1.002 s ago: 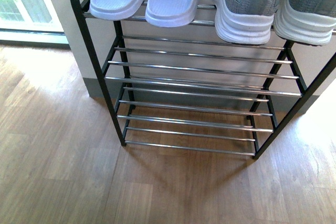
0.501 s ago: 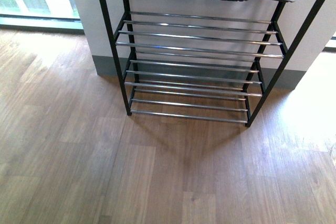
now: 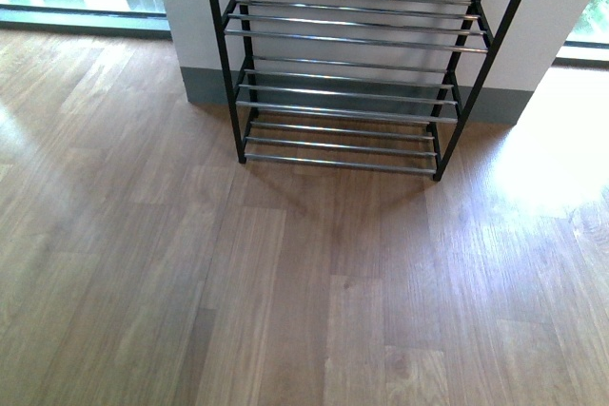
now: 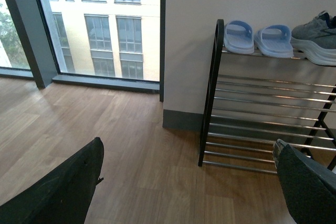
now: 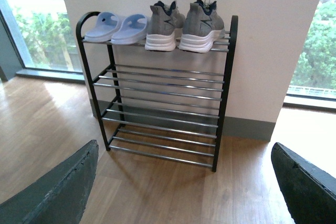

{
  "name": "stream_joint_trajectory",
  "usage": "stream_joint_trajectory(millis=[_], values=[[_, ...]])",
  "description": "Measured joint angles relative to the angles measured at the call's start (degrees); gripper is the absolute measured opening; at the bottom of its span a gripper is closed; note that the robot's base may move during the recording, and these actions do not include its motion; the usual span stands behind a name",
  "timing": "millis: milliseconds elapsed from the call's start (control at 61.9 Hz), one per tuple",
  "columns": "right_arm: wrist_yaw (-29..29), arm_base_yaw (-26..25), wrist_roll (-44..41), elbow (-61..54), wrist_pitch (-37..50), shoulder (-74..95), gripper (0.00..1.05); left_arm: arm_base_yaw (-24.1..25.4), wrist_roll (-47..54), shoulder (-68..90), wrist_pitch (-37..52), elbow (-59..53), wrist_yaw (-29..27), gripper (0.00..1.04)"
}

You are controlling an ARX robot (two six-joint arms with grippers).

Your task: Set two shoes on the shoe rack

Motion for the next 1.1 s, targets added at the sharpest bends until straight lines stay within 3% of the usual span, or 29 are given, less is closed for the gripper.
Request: stream_joint_trajectory(millis=[1099], values=[[-0.2, 0.0, 0.0, 0.0, 0.0, 0.0, 0.95, 0.0, 0.0, 0.0, 0.0, 0.0, 0.0, 0.95]])
